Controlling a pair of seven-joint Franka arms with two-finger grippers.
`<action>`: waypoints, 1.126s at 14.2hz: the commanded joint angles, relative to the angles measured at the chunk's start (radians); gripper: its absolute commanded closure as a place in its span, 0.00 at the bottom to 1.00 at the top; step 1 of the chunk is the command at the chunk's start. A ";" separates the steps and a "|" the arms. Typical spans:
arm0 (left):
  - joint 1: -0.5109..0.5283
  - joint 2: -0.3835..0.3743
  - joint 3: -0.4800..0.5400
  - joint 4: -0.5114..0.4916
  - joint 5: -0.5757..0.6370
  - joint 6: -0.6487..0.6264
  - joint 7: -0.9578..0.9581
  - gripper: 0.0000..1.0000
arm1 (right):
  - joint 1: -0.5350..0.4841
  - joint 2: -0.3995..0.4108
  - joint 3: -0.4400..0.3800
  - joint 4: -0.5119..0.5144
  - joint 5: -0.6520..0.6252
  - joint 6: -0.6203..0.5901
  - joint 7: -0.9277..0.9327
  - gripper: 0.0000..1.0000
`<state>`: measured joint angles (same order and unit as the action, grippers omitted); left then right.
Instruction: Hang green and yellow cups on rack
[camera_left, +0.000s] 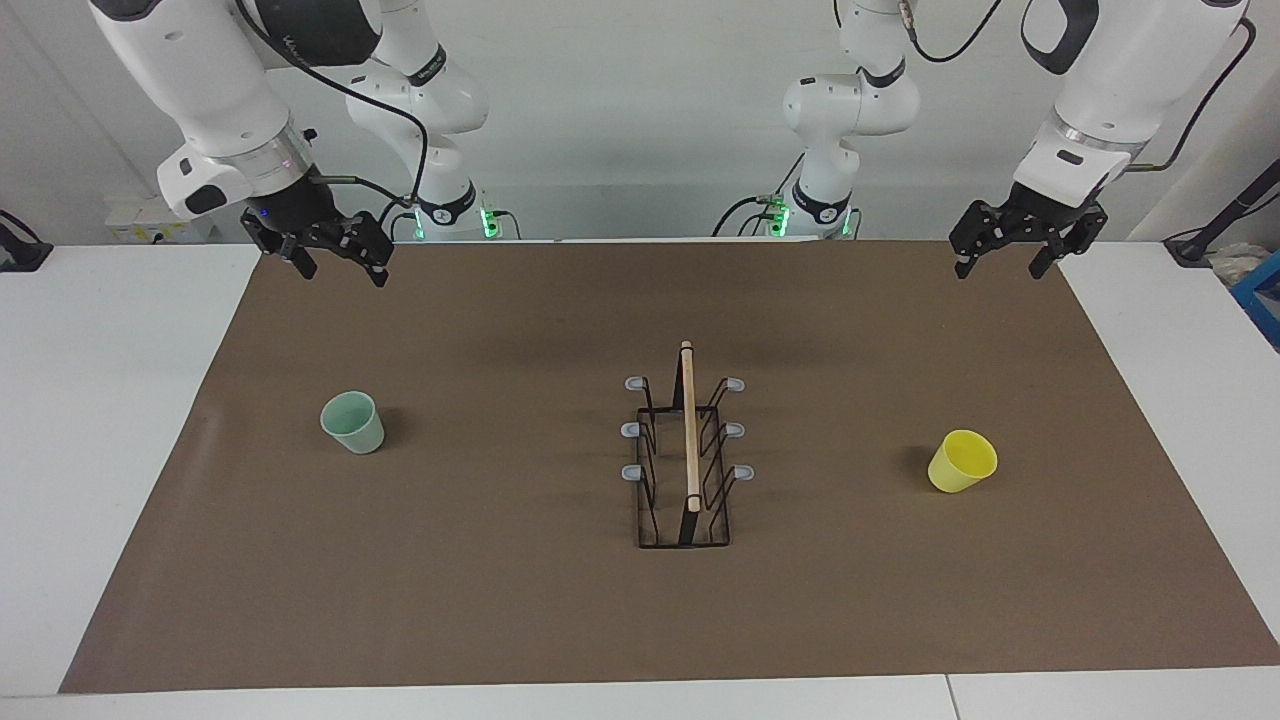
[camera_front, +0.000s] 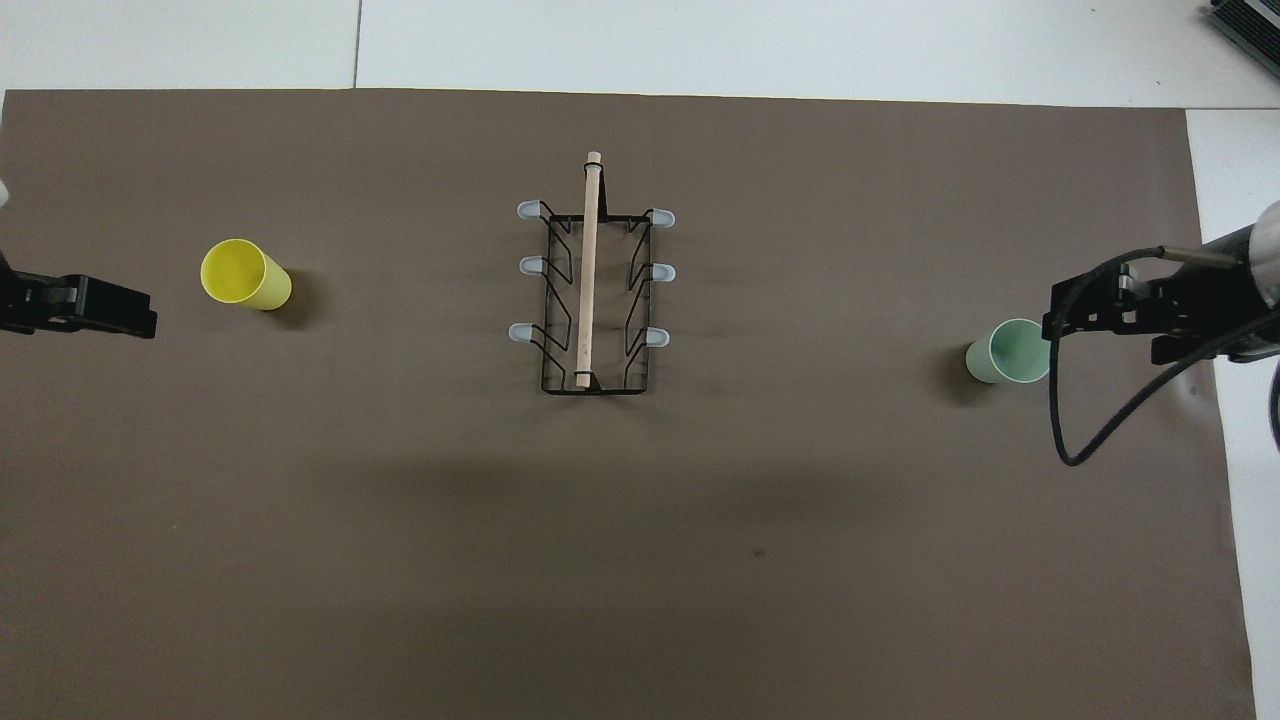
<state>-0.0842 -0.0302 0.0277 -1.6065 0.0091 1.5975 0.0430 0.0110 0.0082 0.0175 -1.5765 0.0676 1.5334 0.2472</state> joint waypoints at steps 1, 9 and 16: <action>0.004 -0.022 0.000 -0.024 0.002 0.015 0.012 0.00 | -0.006 -0.005 0.002 0.003 0.014 0.008 0.014 0.00; 0.033 -0.013 0.006 -0.026 -0.058 0.004 -0.066 0.00 | 0.004 -0.007 0.004 -0.005 -0.043 0.013 -0.041 0.00; 0.096 0.189 0.008 0.111 -0.148 -0.027 -0.260 0.01 | 0.032 -0.036 0.004 -0.063 -0.222 0.030 -0.310 0.00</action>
<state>-0.0104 0.0601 0.0380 -1.5954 -0.1069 1.5955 -0.1438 0.0287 0.0074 0.0199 -1.5901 -0.1096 1.5402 -0.0035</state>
